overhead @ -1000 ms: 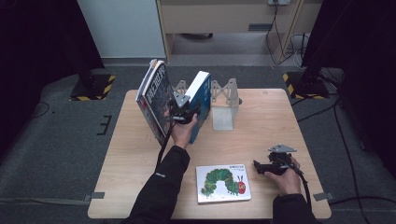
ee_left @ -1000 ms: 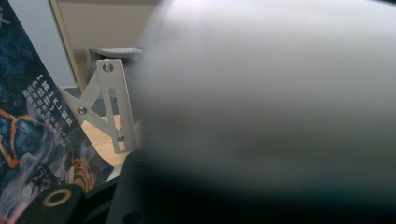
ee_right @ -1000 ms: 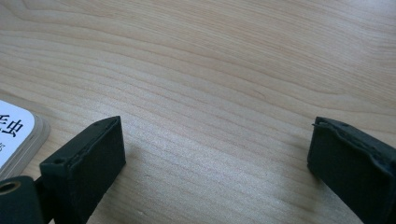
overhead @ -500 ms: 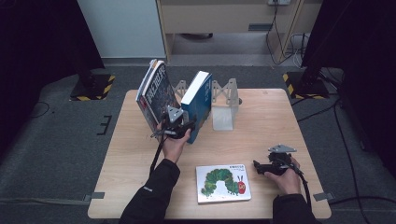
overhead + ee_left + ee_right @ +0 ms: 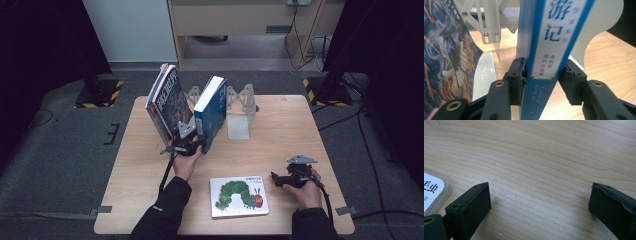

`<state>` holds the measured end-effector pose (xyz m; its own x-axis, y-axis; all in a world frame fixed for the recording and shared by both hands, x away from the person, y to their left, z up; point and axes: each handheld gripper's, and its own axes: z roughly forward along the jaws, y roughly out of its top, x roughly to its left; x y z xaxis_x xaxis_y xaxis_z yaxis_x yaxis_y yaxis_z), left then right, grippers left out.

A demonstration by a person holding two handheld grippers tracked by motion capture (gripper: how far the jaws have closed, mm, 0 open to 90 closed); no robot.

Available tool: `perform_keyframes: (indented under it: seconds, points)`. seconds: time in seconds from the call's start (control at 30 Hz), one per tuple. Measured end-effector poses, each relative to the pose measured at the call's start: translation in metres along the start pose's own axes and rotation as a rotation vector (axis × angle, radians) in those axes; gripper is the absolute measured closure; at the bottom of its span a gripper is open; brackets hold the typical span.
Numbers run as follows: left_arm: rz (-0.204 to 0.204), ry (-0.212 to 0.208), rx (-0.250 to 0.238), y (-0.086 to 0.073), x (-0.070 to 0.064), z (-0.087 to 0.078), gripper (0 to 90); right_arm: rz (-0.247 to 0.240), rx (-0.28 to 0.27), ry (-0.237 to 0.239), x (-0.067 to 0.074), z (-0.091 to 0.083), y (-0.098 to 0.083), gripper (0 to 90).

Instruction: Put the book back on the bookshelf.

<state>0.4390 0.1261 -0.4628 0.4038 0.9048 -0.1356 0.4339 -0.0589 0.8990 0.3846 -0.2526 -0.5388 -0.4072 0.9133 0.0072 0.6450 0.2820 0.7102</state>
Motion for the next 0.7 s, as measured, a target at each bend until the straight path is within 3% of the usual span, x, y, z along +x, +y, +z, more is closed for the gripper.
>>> perform_keyframes:
  seconds: [0.23,0.37,0.7]
  points:
    - [-0.011,0.005,0.009,0.002,-0.001,0.005,56.5,0.000,0.000,-0.001,0.000,0.000,0.000,4.2]
    - [-0.002,0.020,0.013,0.003,-0.002,0.007,57.0,0.003,0.001,-0.002,0.000,0.000,0.000,4.1]
    - [-0.027,0.055,0.011,0.010,-0.011,0.024,57.2,0.001,0.001,0.000,0.001,0.000,0.000,4.1]
